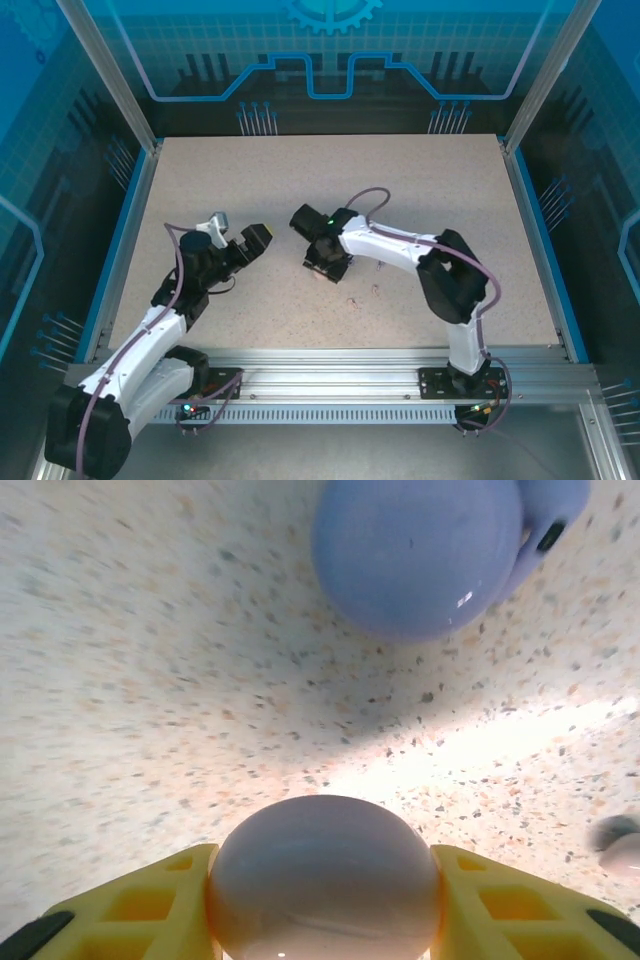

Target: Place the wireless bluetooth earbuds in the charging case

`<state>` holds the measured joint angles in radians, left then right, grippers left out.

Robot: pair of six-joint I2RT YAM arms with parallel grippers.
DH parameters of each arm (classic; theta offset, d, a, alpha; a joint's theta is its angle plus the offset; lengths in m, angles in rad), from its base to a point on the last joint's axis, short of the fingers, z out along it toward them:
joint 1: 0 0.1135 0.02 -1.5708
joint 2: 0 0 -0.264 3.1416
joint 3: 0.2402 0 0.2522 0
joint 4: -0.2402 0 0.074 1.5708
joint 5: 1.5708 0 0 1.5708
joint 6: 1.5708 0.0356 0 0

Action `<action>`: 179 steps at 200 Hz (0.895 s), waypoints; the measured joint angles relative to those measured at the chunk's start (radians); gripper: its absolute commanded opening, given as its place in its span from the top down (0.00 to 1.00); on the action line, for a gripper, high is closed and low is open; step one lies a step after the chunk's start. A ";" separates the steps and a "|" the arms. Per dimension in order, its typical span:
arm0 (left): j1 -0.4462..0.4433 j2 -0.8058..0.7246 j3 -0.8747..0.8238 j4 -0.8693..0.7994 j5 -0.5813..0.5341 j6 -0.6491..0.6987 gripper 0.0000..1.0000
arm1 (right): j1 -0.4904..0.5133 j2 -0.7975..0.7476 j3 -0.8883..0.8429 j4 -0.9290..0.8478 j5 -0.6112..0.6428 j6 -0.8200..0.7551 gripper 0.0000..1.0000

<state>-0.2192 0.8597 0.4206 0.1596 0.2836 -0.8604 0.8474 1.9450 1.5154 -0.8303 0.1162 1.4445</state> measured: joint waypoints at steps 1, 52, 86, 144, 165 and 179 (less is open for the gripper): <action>0.000 0.000 -0.002 0.002 0.003 0.000 0.01 | -0.002 -0.006 -0.002 0.002 0.000 -0.002 0.61; -0.022 0.060 -0.100 0.161 0.167 -0.008 0.01 | -0.096 -0.100 0.009 0.058 -0.033 -0.076 0.61; -0.132 0.139 -0.098 0.260 0.202 0.042 0.11 | -0.113 -0.100 0.058 0.076 -0.084 -0.109 0.61; -0.183 0.284 -0.098 0.421 0.174 0.078 0.31 | -0.109 -0.100 0.096 0.104 -0.138 -0.118 0.61; -0.191 0.306 -0.095 0.467 0.143 0.083 0.33 | -0.101 -0.100 0.096 0.110 -0.149 -0.114 0.61; -0.195 0.323 -0.087 0.488 0.124 0.085 0.34 | -0.092 -0.100 0.096 0.116 -0.155 -0.109 0.61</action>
<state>-0.4141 1.1828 0.3336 0.6476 0.4080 -0.7753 0.7551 1.8450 1.6115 -0.7139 -0.0387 1.3350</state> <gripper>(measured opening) 0.662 0.454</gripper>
